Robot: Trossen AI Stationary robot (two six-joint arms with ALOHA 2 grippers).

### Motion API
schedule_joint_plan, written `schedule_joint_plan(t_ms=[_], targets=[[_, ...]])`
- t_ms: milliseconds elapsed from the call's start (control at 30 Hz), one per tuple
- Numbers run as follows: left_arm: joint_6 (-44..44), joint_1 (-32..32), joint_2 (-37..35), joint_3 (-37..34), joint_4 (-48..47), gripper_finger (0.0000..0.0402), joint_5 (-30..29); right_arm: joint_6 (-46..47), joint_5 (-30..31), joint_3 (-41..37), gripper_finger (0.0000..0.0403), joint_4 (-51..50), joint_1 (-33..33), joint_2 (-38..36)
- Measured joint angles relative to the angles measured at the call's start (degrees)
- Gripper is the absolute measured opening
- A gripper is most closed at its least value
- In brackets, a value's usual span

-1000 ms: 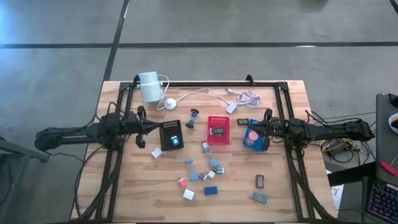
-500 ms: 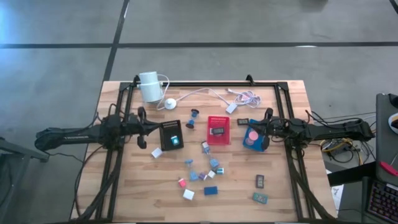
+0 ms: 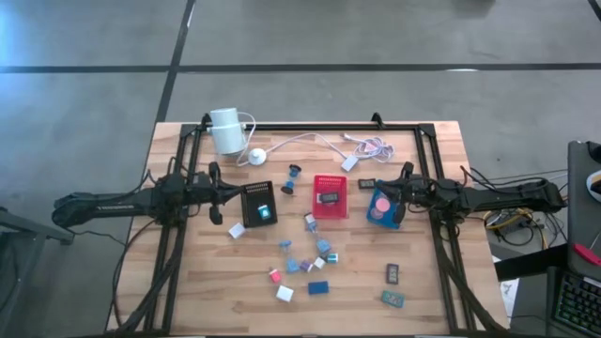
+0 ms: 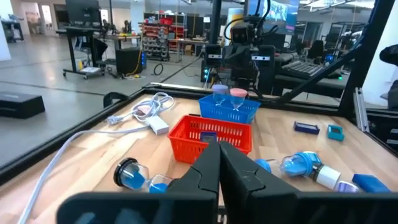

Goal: Pick & Place Office items
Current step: Put the top white charger adapter into the black bin

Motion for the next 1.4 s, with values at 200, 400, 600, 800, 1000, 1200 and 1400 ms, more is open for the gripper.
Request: schedule_joint_plan(t_ms=[200, 400, 600, 800, 1000, 1200, 1400], targets=[[-3.13, 0.0, 0.0, 1.8, 0.02, 0.0015, 0.14, 0.49, 0.11, 0.0, 0.0008, -0.11, 0.02, 1.69], [-6.35, -0.02, 0.05, 7.83, -4.89, 0.0007, 0.44, 0.41, 0.59, 0.0, 0.0008, 0.11, 0.02, 2.34], [-9.41, -0.45, 1.85, 17.92, -22.77, 0.0003, 0.4, 0.61, 0.59, 0.0, 0.0008, 0.11, 0.02, 2.32], [-10.37, -0.7, 6.39, 26.41, -33.32, 0.0002, -2.41, 0.87, 0.59, 0.0, 0.0008, 0.21, 0.02, 2.32], [-11.45, -0.79, 12.28, 32.26, -39.42, 0.0001, -4.45, 1.4, 0.59, 0.0, 0.0008, 0.25, 0.02, 2.34], [-12.02, -1.07, 18.8, 35.23, -44.68, 0.0001, -5.19, 1.46, 0.59, 0.0, 0.0008, 0.24, 0.02, 2.43], [-14.05, -1.11, 23.97, 37.59, -51.27, 0.0001, -8.15, 1.25, 0.59, 0.0, 0.0008, 0.22, 0.01, 2.43]])
